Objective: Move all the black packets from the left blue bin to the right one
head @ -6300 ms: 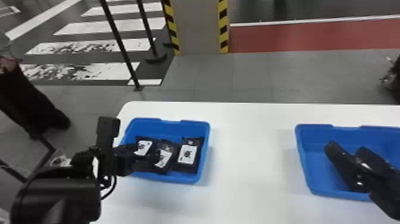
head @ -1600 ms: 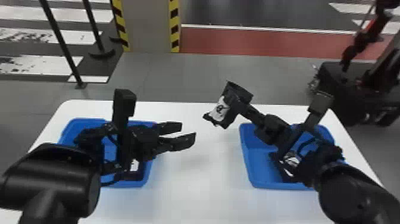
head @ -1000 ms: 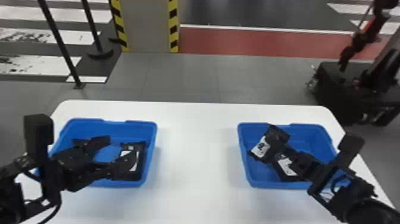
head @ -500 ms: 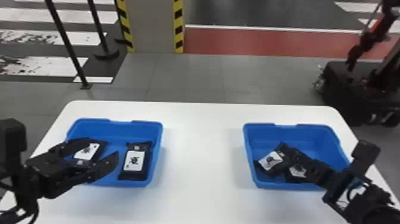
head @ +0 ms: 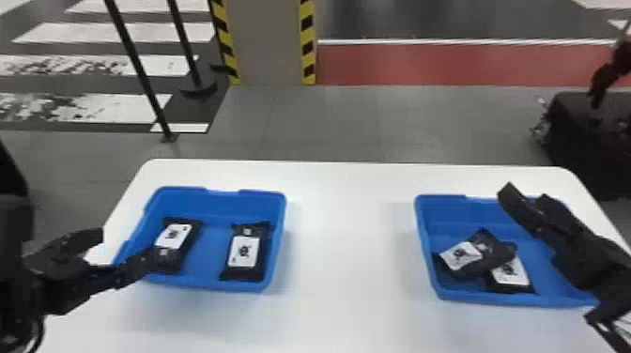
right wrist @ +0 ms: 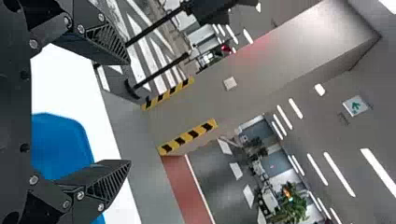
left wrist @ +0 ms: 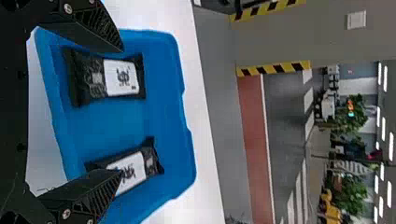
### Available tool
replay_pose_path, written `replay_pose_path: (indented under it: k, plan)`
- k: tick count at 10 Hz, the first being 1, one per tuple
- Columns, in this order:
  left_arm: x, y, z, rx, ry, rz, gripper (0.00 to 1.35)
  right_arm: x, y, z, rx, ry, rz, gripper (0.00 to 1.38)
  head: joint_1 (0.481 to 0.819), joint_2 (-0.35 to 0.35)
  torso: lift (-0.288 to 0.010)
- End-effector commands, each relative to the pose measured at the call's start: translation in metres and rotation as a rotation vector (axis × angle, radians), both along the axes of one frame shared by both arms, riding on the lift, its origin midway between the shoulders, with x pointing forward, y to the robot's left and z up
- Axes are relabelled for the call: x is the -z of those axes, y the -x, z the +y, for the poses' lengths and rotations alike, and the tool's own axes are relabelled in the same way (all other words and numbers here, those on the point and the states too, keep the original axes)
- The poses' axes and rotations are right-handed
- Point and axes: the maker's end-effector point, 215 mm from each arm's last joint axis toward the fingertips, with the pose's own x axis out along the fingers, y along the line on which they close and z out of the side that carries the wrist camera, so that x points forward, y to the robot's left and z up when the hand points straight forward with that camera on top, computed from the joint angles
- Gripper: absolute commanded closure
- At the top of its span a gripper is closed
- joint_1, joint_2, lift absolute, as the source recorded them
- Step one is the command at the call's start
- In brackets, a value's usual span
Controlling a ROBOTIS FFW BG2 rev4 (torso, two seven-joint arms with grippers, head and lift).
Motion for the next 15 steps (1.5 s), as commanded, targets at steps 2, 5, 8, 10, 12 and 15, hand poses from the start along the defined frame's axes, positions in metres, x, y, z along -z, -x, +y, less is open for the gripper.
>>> replay_pose_path:
  k: [2,5,8,10,12,15]
  plan:
    - [0.049,-0.020,0.030,-0.069,0.006,0.110,0.12,0.001,0.009,0.014,-0.047,-0.025,0.021,0.30,0.695,0.192,-0.110]
    - [0.096,-0.069,0.008,-0.013,0.042,0.194,0.12,0.008,0.012,0.019,-0.064,-0.041,0.038,0.30,0.695,0.204,-0.110]
    - [0.109,-0.082,0.001,-0.013,0.036,0.224,0.12,0.014,0.017,0.022,-0.075,-0.050,0.055,0.30,0.695,0.179,-0.110]
    - [0.107,-0.091,-0.013,0.003,0.017,0.222,0.12,0.018,0.019,0.024,-0.084,-0.064,0.064,0.30,0.695,0.174,-0.110]
    - [0.104,-0.099,-0.010,-0.024,-0.037,0.233,0.12,0.021,0.019,0.027,-0.092,-0.073,0.074,0.30,0.695,0.165,-0.110]
    - [0.119,-0.095,0.005,-0.074,-0.057,0.278,0.12,0.027,0.023,0.030,-0.106,-0.084,0.088,0.30,0.695,0.175,-0.110]
